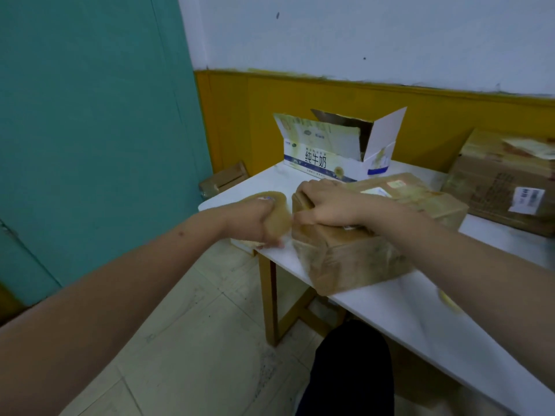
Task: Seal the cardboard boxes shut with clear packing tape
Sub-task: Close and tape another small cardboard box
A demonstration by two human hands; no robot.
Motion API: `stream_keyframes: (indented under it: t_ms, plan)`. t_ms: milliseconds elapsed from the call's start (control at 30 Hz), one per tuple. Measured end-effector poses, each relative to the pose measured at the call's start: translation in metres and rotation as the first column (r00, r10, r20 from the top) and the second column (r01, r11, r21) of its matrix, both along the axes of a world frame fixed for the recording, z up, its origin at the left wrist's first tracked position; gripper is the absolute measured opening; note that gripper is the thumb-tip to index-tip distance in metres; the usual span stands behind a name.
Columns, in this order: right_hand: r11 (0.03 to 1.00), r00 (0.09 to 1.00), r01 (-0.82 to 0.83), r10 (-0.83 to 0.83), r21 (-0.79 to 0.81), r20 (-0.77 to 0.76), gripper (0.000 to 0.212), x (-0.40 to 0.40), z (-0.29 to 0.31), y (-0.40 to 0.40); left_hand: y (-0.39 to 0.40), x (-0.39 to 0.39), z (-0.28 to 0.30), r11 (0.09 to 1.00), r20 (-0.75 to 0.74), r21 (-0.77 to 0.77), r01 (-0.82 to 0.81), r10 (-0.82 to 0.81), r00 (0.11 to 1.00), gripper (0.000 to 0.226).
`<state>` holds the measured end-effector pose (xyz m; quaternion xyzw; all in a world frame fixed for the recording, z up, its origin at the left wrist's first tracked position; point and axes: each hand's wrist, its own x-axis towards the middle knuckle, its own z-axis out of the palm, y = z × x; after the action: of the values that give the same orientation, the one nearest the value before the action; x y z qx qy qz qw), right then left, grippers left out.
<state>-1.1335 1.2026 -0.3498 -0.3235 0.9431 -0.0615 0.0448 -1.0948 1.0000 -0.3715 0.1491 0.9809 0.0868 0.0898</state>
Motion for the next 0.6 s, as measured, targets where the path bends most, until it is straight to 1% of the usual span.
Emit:
stream_keyframes:
  t_ms: [33, 67, 133, 167, 233, 267, 333, 400, 433, 467, 500, 533, 600]
  plan:
    - [0.999, 0.999, -0.026, 0.027, -0.019, 0.029, 0.050, -0.001, 0.001, 0.005, -0.002, 0.002, 0.001, 1.000, 0.092, -0.004, 0.021, -0.020, 0.996, 0.088]
    - [0.999, 0.997, -0.043, 0.045, -0.033, 0.062, 0.053, -0.002, 0.001, 0.010, -0.003, 0.005, 0.000, 0.998, 0.154, -0.030, 0.049, -0.044, 0.987, 0.096]
    - [0.996, 0.992, -0.065, 0.071, -0.062, 0.101, 0.057, -0.003, 0.001, 0.015, 0.000, 0.009, -0.002, 0.992, 0.187, -0.094, 0.087, -0.068, 0.980, 0.097]
    - [0.994, 0.991, -0.085, 0.092, -0.074, 0.099, 0.058, -0.003, 0.001, 0.016, 0.001, 0.011, 0.000, 0.990, 0.169, -0.108, 0.085, -0.066, 0.983, 0.094]
    - [0.987, 0.986, -0.130, 0.138, -0.091, 0.096, 0.058, -0.001, 0.003, 0.017, 0.003, 0.011, 0.009, 0.987, 0.093, -0.135, 0.083, -0.071, 0.993, 0.083]
    - [0.984, 0.982, -0.148, 0.159, -0.101, 0.104, 0.057, 0.001, 0.004, 0.018, 0.003, 0.009, 0.015, 0.979, 0.021, -0.179, 0.094, -0.092, 0.996, 0.075]
    - [0.974, 0.973, -0.188, 0.202, -0.126, 0.107, 0.057, 0.004, 0.003, 0.020, 0.005, 0.003, 0.022, 0.953, -0.181, -0.289, 0.089, -0.146, 0.973, 0.061]
    - [0.956, 0.966, -0.232, 0.247, -0.182, 0.070, 0.060, 0.007, 0.001, 0.022, 0.012, -0.001, 0.023, 0.943, -0.305, -0.331, 0.040, -0.147, 0.941, 0.060]
    - [0.946, 0.963, -0.251, 0.265, -0.204, 0.041, 0.062, 0.009, 0.000, 0.024, 0.016, -0.003, 0.022, 0.945, -0.324, -0.327, 0.024, -0.136, 0.936, 0.064]
    - [0.939, 0.961, -0.263, 0.275, -0.222, 0.025, 0.062, 0.011, -0.001, 0.025, 0.020, -0.005, 0.022, 0.945, -0.315, -0.326, 0.016, -0.124, 0.941, 0.070]
    - [0.931, 0.958, -0.271, 0.286, -0.243, 0.025, 0.061, 0.013, -0.001, 0.026, 0.024, -0.006, 0.023, 0.945, -0.268, -0.326, 0.020, -0.113, 0.957, 0.073]
    - [0.925, 0.955, -0.277, 0.296, -0.262, 0.036, 0.060, 0.016, -0.001, 0.027, 0.026, -0.007, 0.024, 0.954, -0.202, -0.298, 0.045, -0.109, 0.973, 0.070]
    - [0.913, 0.947, -0.292, 0.317, -0.284, 0.047, 0.059, 0.023, -0.001, 0.031, 0.028, -0.009, 0.025, 0.986, -0.042, -0.135, 0.103, -0.109, 0.993, 0.054]
